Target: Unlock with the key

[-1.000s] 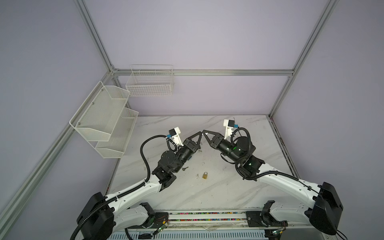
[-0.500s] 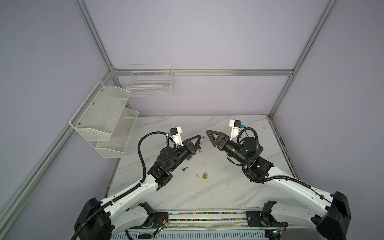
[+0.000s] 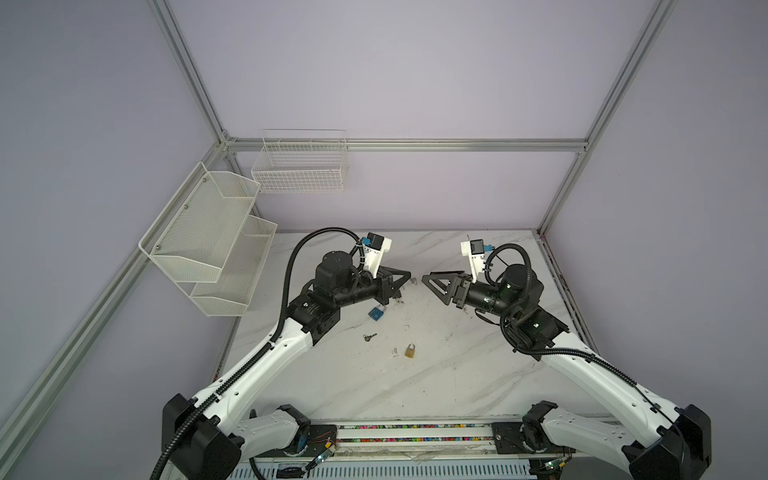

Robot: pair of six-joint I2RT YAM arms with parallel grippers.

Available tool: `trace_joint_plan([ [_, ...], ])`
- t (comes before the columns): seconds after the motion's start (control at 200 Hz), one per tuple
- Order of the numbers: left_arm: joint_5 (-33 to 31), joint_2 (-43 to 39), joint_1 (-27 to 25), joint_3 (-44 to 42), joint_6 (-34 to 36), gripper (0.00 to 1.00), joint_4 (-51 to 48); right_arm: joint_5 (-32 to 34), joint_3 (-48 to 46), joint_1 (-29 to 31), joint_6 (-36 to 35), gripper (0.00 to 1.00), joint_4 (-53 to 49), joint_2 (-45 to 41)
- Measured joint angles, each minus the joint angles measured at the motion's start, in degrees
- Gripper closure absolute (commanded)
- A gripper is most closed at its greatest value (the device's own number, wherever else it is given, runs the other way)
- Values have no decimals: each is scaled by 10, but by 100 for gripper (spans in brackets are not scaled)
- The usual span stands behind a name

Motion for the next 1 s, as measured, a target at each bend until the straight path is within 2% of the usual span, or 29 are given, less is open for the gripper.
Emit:
trace_joint_plan([
  [0.14,43,15,2,6,30,100,-35,-70,-2,-16,-37,38,1,26],
  [0.28,71,16,2,10,42,100,-50,-108,-8,-30,-62,44,4,60],
  [0.56,94,19,2,37,55,100,-64,-175,-58,-39,-47,56,74,70],
  [0.84,109,32,2,45,56,100,-65,-199,-66,-39,-29,59,130,70],
  [1.0,113,36,2,45,56,100,-65,-201,-66,-39,-23,68,150,70],
])
